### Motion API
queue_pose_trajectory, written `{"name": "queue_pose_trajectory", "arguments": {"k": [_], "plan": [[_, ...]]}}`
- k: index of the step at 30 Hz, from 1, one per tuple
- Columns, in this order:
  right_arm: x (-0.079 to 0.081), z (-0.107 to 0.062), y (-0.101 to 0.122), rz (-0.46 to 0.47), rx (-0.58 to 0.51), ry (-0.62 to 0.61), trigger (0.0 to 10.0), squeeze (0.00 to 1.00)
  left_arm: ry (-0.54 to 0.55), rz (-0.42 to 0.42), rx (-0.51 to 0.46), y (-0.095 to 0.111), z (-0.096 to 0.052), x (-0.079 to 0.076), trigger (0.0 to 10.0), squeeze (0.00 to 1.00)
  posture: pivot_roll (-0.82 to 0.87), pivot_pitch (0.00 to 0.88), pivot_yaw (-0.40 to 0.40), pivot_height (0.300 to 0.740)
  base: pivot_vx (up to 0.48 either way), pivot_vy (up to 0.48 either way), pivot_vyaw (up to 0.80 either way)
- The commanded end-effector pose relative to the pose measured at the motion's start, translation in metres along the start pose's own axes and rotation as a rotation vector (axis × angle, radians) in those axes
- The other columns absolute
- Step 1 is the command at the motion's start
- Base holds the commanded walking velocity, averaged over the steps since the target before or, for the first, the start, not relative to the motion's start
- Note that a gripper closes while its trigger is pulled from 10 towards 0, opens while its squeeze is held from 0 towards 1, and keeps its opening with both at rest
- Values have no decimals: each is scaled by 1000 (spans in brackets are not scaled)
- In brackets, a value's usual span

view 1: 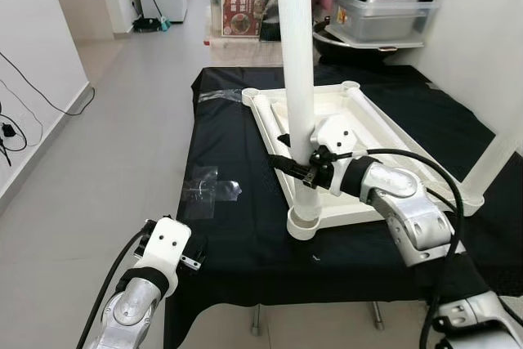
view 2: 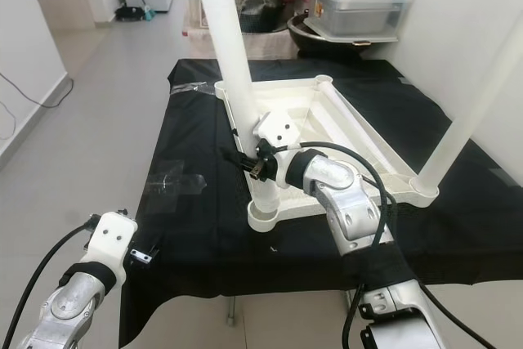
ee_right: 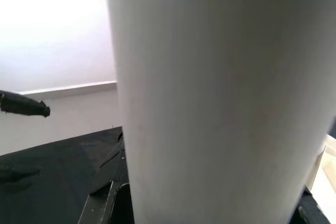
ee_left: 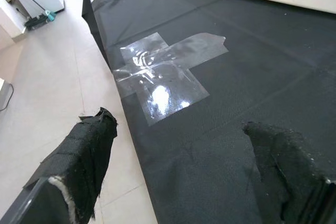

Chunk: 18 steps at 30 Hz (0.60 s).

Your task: Building children table

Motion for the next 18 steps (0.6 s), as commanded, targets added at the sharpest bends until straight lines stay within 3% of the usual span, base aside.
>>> {"name": "queue_pose_trajectory", "arguments": {"k": [1,8,13,18], "plan": [[9,-1,-5,14,17,29,0,0,-1,10,19,-6,-1,2,10000,0,71,0,-43,740,0,0,0],[9,-3,-4,24,12,21,0,0,-2,11,19,-6,0,2,10000,0,68,0,-42,740,0,0,0],[18,-2,-4,64,2,14,0,0,-3,8,20,-7,0,1,10000,0,72,0,-44,740,0,0,0],[25,1,-8,180,-7,-32,0,0,7,11,21,-7,0,5,10000,0,76,0,-45,740,0,0,0]]}}
Point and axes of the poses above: a point about 5 cm out from each wrist's last joint towards the gripper, its own z axis pointing out of the wrist towards the gripper, its own y axis along the axis of the wrist's last joint, x = y × z, the point moved 4 cm from there along z, pointing out of the wrist towards the gripper, and after that the axes turned 14 degrees about -z, right-handed, at the moved point
